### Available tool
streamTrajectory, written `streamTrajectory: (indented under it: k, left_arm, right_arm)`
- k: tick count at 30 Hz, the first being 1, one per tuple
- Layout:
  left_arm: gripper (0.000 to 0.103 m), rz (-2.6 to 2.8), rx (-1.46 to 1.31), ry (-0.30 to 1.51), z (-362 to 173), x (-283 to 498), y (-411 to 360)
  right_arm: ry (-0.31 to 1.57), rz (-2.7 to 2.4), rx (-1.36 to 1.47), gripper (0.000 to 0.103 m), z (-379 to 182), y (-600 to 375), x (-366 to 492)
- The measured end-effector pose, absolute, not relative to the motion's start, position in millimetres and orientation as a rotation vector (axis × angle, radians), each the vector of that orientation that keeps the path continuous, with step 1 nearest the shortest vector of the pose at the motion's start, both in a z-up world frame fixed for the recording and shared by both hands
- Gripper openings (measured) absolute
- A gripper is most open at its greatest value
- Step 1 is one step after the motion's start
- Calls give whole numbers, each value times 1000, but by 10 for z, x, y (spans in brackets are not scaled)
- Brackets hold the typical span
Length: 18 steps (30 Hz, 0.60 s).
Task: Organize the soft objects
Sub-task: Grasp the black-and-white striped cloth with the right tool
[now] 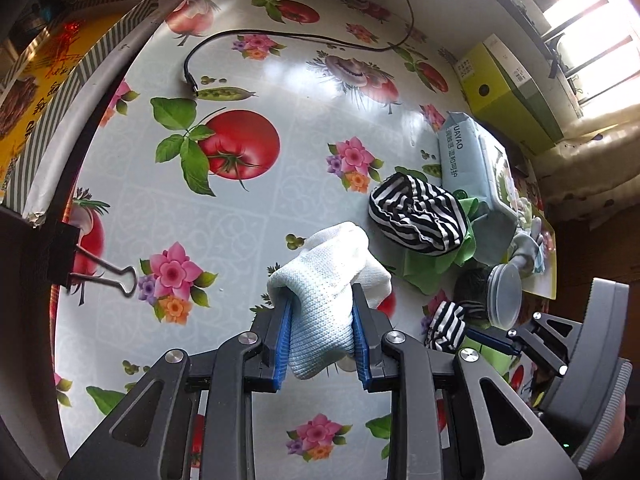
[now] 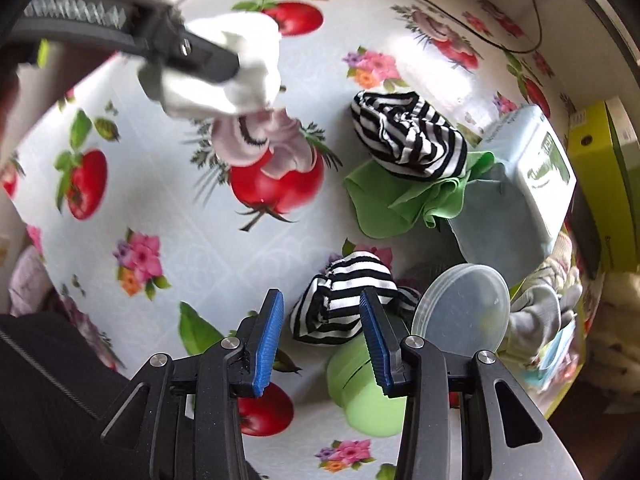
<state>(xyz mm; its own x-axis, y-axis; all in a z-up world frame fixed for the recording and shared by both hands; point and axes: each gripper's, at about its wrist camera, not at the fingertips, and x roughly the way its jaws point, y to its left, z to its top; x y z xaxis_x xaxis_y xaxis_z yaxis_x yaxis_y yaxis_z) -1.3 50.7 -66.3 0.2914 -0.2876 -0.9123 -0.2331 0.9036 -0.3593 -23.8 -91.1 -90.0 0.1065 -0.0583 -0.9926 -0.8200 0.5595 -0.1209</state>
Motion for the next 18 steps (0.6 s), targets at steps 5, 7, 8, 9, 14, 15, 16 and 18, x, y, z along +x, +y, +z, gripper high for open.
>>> streamTrajectory:
  k: [5,7,8,9,14,15,16,18]
  left_arm:
    - [27,-39,-489,1285,-658,-11,563]
    - [27,-42,-491,1283,-653,2,568]
    - [27,-44,-493,1283,-650,8,572]
    - [27,-46,-494,1283,-649,15,579]
    - [27,-52,-492,1279,-631,60,577]
    - [27,-53,-490,1278,-624,68,575]
    - [27,-53,-490,1276,-615,75,574]
    - [27,-53,-490,1272,-593,86,573]
  right_arm:
    - [1379,643,-941,26,-1080,-852,-263]
    - [1387,635,-967,24,-1136,-852,-261]
    - [1389,631,-981,22,-1162,-853,-260]
    - [1388,629,-991,19,-1182,-853,-263]
    - [1379,644,-1010,12,-1243,-845,-265]
    - [1373,649,-997,11,-1226,-850,-262]
    - [1368,653,-982,11,-1202,-856,-257]
    - [1341,668,-936,10,-1090,-864,-244]
